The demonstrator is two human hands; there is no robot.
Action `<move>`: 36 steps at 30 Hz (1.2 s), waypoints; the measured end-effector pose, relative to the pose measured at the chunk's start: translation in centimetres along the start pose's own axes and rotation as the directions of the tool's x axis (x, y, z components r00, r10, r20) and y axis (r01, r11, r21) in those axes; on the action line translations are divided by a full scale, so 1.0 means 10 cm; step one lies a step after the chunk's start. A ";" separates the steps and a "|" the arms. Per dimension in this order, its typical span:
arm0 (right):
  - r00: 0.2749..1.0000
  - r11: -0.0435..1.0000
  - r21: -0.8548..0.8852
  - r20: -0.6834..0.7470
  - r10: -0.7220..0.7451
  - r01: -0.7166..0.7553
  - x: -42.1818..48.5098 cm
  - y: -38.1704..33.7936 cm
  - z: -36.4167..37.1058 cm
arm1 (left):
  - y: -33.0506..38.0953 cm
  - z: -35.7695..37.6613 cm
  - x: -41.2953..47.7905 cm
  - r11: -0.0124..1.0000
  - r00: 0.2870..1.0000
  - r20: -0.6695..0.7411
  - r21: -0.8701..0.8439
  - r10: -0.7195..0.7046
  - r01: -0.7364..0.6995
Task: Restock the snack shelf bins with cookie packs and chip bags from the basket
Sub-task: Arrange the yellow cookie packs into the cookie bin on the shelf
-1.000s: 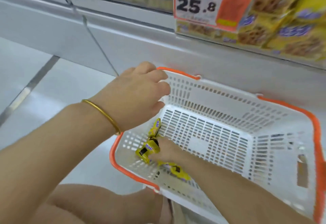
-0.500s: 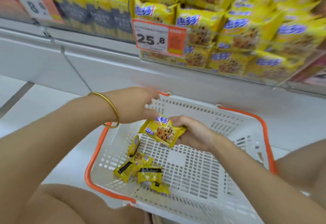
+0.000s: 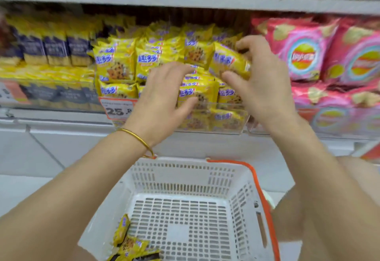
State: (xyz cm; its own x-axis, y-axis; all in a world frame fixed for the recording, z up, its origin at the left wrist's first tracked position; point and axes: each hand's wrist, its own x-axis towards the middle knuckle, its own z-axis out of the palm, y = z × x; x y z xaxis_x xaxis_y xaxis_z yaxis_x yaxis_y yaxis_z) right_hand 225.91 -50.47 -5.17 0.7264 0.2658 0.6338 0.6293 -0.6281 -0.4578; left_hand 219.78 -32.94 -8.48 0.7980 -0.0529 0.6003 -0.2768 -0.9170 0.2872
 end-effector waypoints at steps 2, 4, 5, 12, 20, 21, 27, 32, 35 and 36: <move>0.998 0.963 -0.267 -0.053 0.023 -0.037 0.28 0.05 0.04 | -0.05 0.05 0.04 0.986 0.998 0.022 0.153 0.065 -0.068; 0.995 0.902 -0.421 -0.068 0.074 -0.096 0.56 0.11 0.19 | -0.06 0.12 0.05 0.974 0.997 0.038 0.215 0.064 -0.071; 0.994 0.879 -0.465 -0.062 0.085 -0.104 0.67 0.14 0.29 | -0.06 0.14 0.05 0.970 0.997 0.040 0.234 0.063 -0.071; 0.989 0.865 -0.494 0.055 0.136 -0.092 1.10 0.46 0.65 | -0.16 0.21 0.05 0.967 0.997 0.040 0.245 0.063 -0.071; 0.991 0.885 -0.457 0.051 0.121 -0.084 1.21 0.51 0.56 | -0.20 0.24 0.08 0.962 0.998 0.029 0.266 0.059 -0.065; 0.991 0.886 -0.456 0.050 0.125 -0.088 1.21 0.52 0.55 | -0.20 0.24 0.09 0.963 0.998 0.024 0.263 0.060 -0.064; 0.995 0.859 -0.508 0.026 0.092 -0.066 1.18 0.47 0.68 | -0.20 0.26 0.09 0.961 0.998 0.013 0.269 0.062 -0.063; 0.997 0.773 -0.633 0.013 0.072 -0.047 1.15 0.39 0.73 | -0.19 0.26 0.10 0.961 0.999 0.022 0.272 0.049 -0.053; 0.993 0.801 -0.598 0.081 0.088 -0.022 1.11 0.36 0.74 | -0.19 0.26 0.10 0.959 0.998 0.037 0.276 0.047 -0.055; 0.990 0.808 -0.589 0.107 0.096 -0.015 1.09 0.36 0.74 | -0.20 0.26 0.09 0.959 0.998 0.045 0.276 0.052 -0.062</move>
State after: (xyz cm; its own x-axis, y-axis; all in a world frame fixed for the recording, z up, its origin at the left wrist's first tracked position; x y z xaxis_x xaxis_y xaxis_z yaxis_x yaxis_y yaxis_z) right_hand 238.08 -44.41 -4.54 0.8089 0.2809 0.5164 0.3347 -0.9423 -0.0117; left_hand 222.47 -32.17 -10.45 0.8060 -0.1179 0.5800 -0.1671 -0.9854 0.0318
